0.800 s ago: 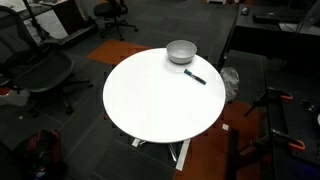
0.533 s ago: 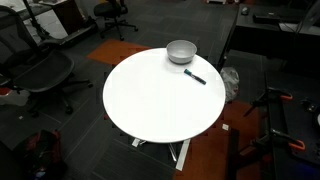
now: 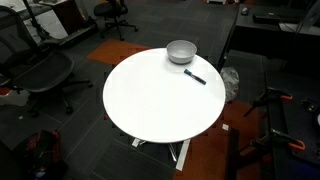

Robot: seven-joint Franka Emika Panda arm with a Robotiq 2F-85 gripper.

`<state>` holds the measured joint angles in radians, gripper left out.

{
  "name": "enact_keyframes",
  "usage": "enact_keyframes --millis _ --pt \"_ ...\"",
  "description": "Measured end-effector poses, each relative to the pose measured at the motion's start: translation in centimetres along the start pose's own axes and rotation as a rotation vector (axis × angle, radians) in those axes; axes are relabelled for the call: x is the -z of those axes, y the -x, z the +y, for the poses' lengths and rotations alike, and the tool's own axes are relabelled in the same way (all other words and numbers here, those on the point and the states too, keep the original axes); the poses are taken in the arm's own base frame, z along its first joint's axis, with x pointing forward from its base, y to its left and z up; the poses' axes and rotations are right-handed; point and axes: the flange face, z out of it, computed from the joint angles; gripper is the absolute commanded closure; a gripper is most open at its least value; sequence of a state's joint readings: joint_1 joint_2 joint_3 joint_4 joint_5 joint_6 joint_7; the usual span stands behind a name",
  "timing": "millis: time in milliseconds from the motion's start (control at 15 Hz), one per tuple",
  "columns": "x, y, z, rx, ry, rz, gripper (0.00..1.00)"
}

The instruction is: Put the marker in the bowl

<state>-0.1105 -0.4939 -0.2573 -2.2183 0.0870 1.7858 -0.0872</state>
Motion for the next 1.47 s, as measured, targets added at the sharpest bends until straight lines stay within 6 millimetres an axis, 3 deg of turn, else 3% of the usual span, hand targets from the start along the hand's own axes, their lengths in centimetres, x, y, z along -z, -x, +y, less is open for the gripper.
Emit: enact_keyframes --millis 400,1467 --pt "-5.5 -2.2 -1.4 -0.014 0.048 0.019 0.00" --pt "-21.0 -5.1 -0.6 -0.161 0.156 -0.007 0.00"
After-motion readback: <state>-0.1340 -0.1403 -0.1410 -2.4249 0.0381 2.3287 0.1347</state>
